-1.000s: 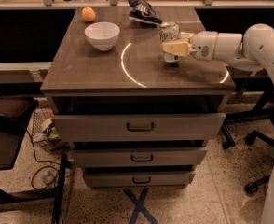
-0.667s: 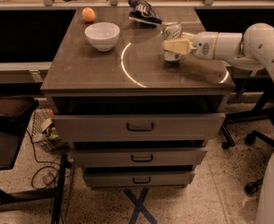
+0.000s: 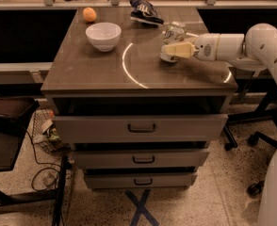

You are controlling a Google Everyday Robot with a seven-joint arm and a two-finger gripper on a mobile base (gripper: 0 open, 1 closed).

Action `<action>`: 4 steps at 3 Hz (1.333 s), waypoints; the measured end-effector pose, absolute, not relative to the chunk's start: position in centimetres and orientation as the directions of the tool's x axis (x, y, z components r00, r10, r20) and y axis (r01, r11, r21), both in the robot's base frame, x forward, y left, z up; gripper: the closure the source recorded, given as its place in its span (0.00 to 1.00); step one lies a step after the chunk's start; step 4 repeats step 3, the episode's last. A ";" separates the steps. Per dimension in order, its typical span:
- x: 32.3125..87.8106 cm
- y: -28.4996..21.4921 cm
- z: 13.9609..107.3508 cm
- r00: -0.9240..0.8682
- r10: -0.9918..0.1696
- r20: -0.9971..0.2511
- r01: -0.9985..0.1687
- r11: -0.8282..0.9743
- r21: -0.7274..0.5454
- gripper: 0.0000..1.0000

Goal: Place 7up can upright

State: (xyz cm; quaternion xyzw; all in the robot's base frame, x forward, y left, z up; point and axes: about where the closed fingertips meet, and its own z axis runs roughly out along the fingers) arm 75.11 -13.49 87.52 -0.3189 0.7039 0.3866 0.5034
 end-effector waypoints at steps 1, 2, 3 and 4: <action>75.7 -13.9 86.3 -0.354 -0.034 -0.934 -0.805 0.520 0.286 0.00; 76.1 -14.3 85.4 -0.399 -0.014 -0.917 -0.777 0.536 0.330 0.00; 76.1 -14.2 85.4 -0.400 -0.014 -0.917 -0.777 0.535 0.331 0.00; 76.1 -14.2 85.4 -0.400 -0.014 -0.917 -0.777 0.535 0.331 0.00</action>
Offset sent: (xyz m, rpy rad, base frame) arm 0.0137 -0.0199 -0.0309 0.0392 0.1667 -0.0995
